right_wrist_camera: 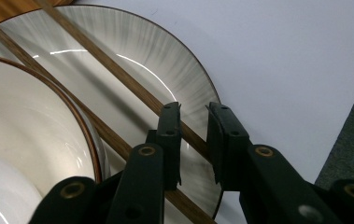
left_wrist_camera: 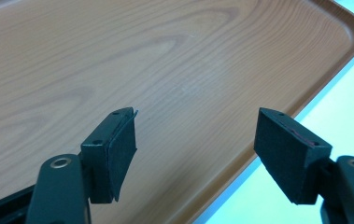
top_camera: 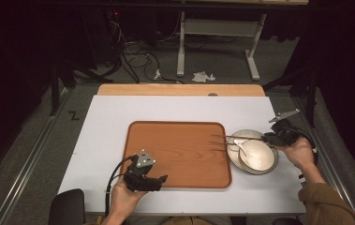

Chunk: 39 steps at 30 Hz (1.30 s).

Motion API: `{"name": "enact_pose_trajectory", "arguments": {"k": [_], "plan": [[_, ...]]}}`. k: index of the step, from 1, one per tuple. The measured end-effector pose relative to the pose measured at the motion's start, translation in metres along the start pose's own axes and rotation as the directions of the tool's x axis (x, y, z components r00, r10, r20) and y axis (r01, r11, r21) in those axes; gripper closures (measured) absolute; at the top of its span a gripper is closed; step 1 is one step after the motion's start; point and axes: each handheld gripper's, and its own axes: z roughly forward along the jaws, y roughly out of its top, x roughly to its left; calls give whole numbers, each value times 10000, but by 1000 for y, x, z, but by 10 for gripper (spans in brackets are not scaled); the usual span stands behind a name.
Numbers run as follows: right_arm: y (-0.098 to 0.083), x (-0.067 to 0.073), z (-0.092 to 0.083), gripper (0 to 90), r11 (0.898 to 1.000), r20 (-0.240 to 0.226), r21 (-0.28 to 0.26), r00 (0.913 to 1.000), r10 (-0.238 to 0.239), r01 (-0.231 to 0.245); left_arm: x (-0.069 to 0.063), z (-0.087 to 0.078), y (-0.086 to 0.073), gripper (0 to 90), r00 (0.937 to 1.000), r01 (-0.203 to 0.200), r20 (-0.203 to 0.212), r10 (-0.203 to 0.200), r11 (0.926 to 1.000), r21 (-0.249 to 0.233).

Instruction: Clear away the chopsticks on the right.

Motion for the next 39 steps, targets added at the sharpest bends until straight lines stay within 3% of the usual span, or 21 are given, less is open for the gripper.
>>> {"name": "enact_pose_trajectory", "arguments": {"k": [5, 10, 19, 22, 27, 39], "plan": [[2, 1, 1, 794, 10000, 111, -55, 9999, -41, 41, 0, 1, 0, 295, 10000, -19, -5, 19, 10000, 20], [2, 1, 4, 751, 9999, 5, 35, 9999, -162, 162, 0, 0, 0, 295, 10000, -49, 4, 49, 10000, 40], [4, 3, 4, 787, 9993, 47, 65, 9993, -362, 362, 0, 1, 0, 295, 10000, -43, -5, 43, 10000, 57], [4, 2, 7, 719, 9989, -97, 344, 9994, -320, 324, 0, 1, 0, 295, 10000, -35, 14, 35, 10000, 52], [5, 4, 8, 804, 9977, 87, 292, 9981, -608, 605, 0, 2, 0, 295, 10000, -37, 15, 37, 9999, 98], [3, 9, 10, 852, 9937, 559, 106, 9922, -1116, 1112, 0, 1, 0, 295, 10000, -47, -2, 47, 9999, 115]]}}
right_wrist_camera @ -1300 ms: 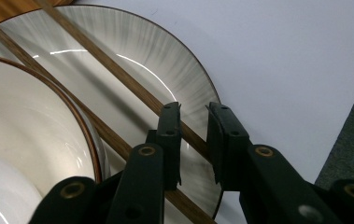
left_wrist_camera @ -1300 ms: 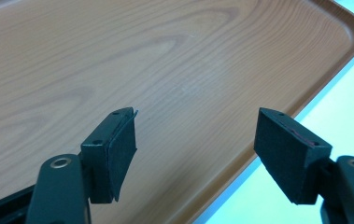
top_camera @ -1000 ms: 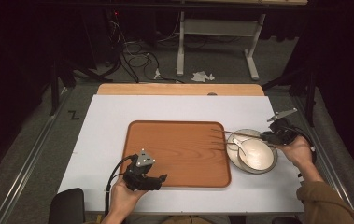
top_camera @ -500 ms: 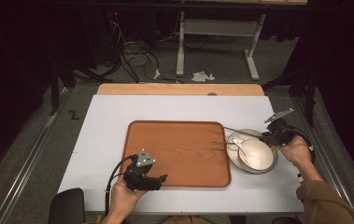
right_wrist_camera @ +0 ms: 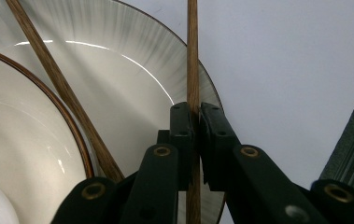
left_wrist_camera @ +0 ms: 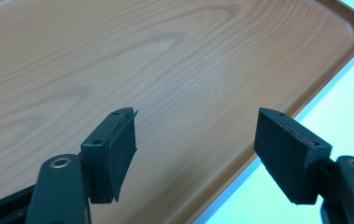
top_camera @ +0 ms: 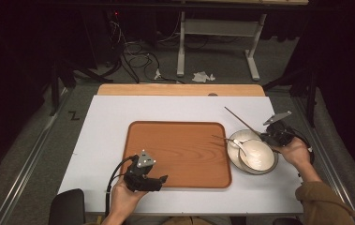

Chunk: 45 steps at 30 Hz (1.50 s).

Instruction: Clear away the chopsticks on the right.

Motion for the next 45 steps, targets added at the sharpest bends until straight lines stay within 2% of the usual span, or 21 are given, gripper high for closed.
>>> {"name": "enact_pose_trajectory", "arguments": {"k": [1, 7, 17, 19, 21, 25, 30, 34, 37, 45], "plan": [[0, 0, 0, 853, 9999, 56, -49, 9999, -121, 122, 0, 0, 0, 295, 10000, -1, 1, 1, 10000, -1], [1, 3, -11, 853, 9977, 139, -674, 9998, 113, -104, 0, 0, 0, 296, 10000, -47, 32, 47, 10000, 7], [3, 19, -50, 853, 9882, 330, -1522, 9992, 232, -180, -1, 4, 6, 298, 9995, -212, 212, 213, 9998, -40], [1, 24, -57, 852, 9846, 199, -1727, 9993, 301, -262, -1, 4, 8, 300, 9993, -287, 249, 289, 9996, -82], [-1, 31, -63, 852, 9806, 84, -1919, 9991, 422, -398, -1, 5, 9, 302, 9990, -341, 272, 344, 9994, -111], [-5, 48, -72, 851, 9756, -100, -2172, 9995, 306, -321, -2, 9, 12, 305, 9984, -448, 333, 449, 9990, -48], [-9, 71, -81, 851, 9743, -357, -2223, 9989, 302, -374, -3, 11, 14, 311, 9982, -495, 331, 492, 9988, 64], [-10, 88, -84, 850, 9736, -642, -2271, 9979, 104, -248, -3, 12, 15, 311, 9982, -480, 351, 477, 9988, 69], [-12, 99, -85, 848, 9685, -833, -2476, 9965, 57, -262, -3, 13, 15, 311, 9984, -471, 319, 469, 9989, 47], [-8, 122, -72, 848, 9708, -1260, -2383, 9920, -29, -275, -3, 13, 15, 307, 9983, -529, 265, 526, 9986, 100]]}}
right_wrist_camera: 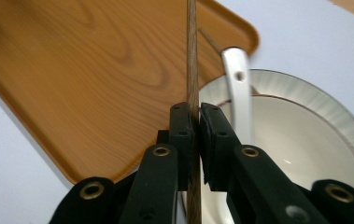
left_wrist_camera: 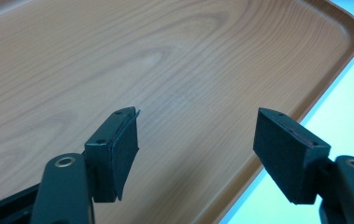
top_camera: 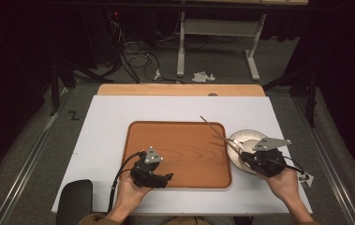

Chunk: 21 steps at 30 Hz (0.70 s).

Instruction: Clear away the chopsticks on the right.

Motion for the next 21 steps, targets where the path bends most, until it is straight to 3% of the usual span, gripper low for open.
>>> {"name": "enact_pose_trajectory", "arguments": {"k": [13, 21], "plan": [[8, 36, 33, 847, 9996, -800, 120, 9965, -233, 244, 0, -1, 0, 303, 10000, 14, 42, -14, 10000, -37], [6, 45, 56, 847, 9979, -920, 606, 9956, -186, 242, 0, -1, 0, 302, 10000, -29, 0, 29, 10000, 9]]}}
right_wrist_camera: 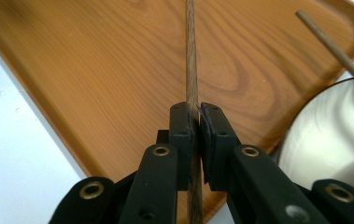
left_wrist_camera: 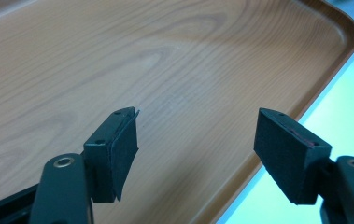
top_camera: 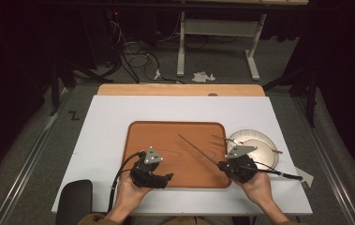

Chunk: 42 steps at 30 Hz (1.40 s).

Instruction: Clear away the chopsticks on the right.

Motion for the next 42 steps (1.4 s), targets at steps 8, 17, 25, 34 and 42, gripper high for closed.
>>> {"name": "enact_pose_trajectory", "arguments": {"k": [8, 17, 25, 34, 42], "plan": [[-1, 3, 19, 845, 9991, 34, 403, 10000, -90, 89, -2, 1, 0, 302, 10000, -85, 35, 85, 9999, 83], [-3, 5, 29, 841, 9968, 94, 779, 9998, -189, 182, -3, 3, 0, 301, 9999, -137, 38, 137, 9998, 150], [-6, 3, 29, 810, 9962, 549, 841, 9981, -264, 217, -4, 2, 0, 302, 9999, -147, 32, 147, 9998, 133], [-9, -1, 27, 801, 9964, 938, 843, 9955, -106, 27, -3, 2, 0, 299, 9998, -176, 59, 176, 9998, 126], [-9, -2, 27, 782, 9966, 1110, 829, 9938, -58, -35, -3, 2, 0, 296, 9998, -131, 116, 130, 9999, 88]]}}
